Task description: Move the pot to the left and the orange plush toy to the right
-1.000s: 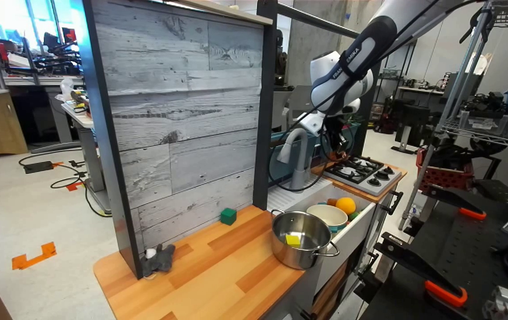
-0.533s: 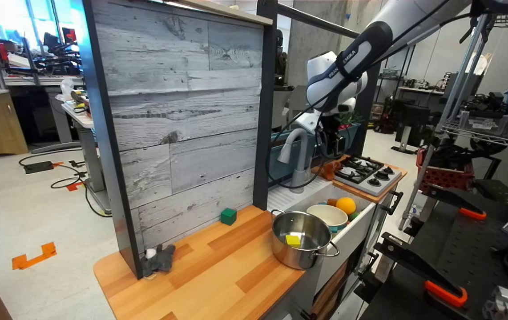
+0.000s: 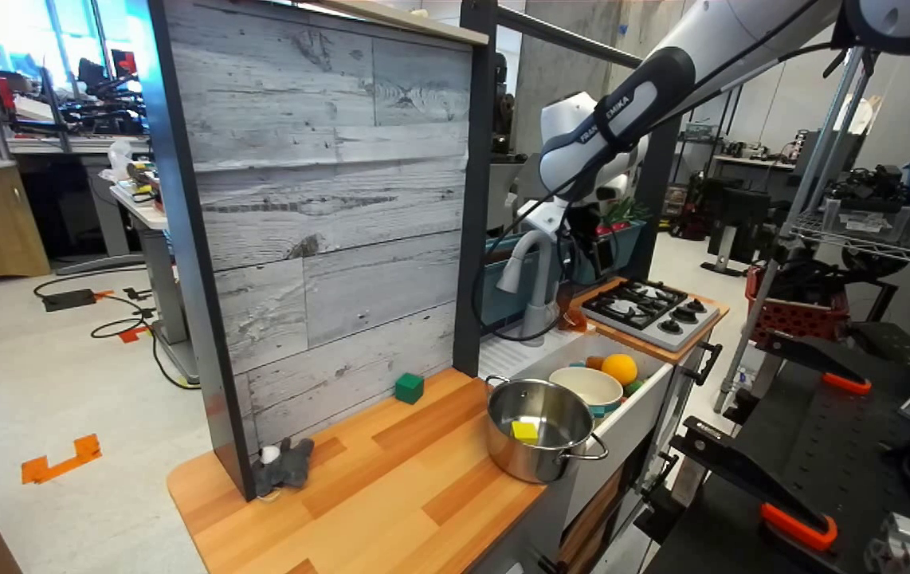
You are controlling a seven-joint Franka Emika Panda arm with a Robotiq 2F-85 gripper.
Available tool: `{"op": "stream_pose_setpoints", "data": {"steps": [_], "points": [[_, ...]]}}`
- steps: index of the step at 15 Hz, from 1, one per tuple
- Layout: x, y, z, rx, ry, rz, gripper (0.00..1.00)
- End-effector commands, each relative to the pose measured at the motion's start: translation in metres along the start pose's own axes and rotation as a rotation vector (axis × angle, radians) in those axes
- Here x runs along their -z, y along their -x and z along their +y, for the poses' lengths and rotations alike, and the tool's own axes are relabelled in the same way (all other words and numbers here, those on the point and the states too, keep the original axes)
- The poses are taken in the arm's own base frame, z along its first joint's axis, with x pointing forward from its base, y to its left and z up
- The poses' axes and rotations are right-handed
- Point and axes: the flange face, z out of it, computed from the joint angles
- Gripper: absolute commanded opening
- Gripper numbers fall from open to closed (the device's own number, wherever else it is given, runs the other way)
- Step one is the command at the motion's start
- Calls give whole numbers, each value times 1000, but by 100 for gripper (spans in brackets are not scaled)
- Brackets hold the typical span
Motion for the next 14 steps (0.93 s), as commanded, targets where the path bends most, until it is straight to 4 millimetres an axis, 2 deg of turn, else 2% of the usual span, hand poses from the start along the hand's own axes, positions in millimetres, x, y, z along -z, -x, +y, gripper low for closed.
{"op": "stream_pose_setpoints", "data": {"steps": [1, 14], "points": [[4, 4, -6, 23, -16, -11, 100], [5, 3, -3, 14, -14, -5, 100]]}}
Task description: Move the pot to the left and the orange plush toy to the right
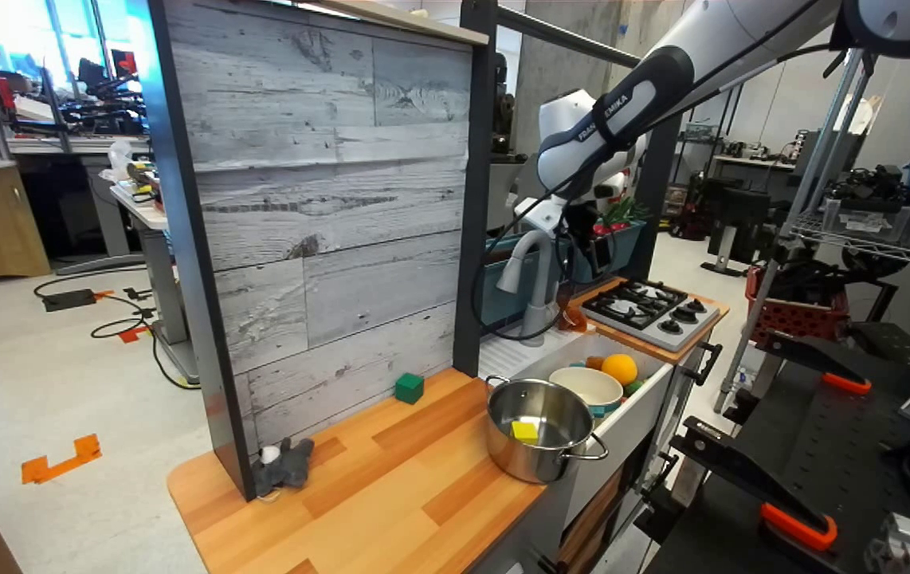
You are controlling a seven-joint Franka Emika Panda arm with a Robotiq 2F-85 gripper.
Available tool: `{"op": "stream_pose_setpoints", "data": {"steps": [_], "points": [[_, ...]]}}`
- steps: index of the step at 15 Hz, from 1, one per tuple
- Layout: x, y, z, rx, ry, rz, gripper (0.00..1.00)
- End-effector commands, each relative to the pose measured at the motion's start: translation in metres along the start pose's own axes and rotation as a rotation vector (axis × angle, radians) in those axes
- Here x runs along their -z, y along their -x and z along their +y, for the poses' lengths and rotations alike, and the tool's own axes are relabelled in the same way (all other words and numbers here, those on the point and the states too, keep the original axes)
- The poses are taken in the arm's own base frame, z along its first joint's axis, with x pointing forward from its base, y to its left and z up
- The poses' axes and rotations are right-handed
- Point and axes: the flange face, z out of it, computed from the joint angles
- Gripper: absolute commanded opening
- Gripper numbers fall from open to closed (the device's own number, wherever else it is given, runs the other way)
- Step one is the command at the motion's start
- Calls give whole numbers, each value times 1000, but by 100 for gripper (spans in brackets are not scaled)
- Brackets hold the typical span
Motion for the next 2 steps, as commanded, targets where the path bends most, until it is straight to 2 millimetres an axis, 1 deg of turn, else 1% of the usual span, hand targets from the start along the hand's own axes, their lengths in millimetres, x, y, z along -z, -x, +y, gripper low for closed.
{"op": "stream_pose_setpoints", "data": {"steps": [1, 2], "points": [[0, 0, 0, 0, 0, 0, 100], [0, 0, 0, 0, 0, 0, 100]]}}
